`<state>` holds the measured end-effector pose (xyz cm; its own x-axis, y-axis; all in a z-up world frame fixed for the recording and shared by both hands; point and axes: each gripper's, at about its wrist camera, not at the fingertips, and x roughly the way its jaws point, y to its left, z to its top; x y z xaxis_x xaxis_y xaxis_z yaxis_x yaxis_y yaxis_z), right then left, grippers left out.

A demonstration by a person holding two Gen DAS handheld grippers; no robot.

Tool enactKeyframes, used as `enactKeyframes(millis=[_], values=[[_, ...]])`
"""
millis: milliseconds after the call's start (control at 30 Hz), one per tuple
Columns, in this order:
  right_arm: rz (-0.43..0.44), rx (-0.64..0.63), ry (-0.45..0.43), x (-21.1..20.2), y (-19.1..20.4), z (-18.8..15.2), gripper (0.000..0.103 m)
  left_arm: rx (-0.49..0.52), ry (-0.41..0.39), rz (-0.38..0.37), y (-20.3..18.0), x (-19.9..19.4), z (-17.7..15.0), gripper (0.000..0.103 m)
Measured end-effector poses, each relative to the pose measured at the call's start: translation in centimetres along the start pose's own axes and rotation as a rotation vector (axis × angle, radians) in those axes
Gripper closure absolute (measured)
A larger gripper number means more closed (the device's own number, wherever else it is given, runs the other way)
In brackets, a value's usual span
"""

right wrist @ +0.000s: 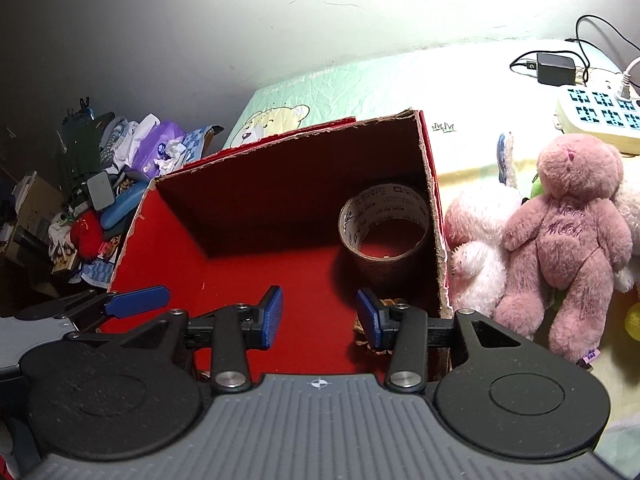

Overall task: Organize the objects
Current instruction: 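Release the pinecone beside the tape roll inside the box, then withdraw the right gripper and move it to the brown gourd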

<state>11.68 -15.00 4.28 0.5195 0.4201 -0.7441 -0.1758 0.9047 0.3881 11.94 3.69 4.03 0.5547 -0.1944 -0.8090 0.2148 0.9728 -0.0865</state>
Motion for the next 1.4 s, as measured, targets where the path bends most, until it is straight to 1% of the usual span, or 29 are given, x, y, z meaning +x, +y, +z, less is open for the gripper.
enactKeyframes(millis=[167, 300, 533, 833, 1033, 1400], values=[[0.022, 0.035, -0.035, -0.7, -0.2, -0.8, 0.058, 0.011, -0.008, 0.036, -0.6, -1.0, -0.4, 0.022], [0.041, 0.06, -0.059, -1.4, -0.4, -1.4, 0.058, 0.01, -0.009, 0.064, -0.9, -1.7, -0.8, 0.02], [0.1, 0.033, -0.108, -3.3, -0.4, -2.4, 0.058, -0.004, -0.017, 0.114, -1.3, -3.1, -1.6, 0.019], [0.142, -0.001, -0.144, -5.4, -1.1, -3.8, 0.058, -0.019, -0.036, 0.177, -3.0, -5.0, -2.9, 0.016], [0.167, -0.003, -0.142, -6.4, -2.1, -4.7, 0.058, -0.038, -0.045, 0.208, -4.2, -6.0, -4.0, 0.011], [0.208, -0.035, -0.092, -7.1, -2.7, -7.0, 0.058, -0.084, -0.02, 0.262, -6.0, -6.9, -6.7, 0.011]])
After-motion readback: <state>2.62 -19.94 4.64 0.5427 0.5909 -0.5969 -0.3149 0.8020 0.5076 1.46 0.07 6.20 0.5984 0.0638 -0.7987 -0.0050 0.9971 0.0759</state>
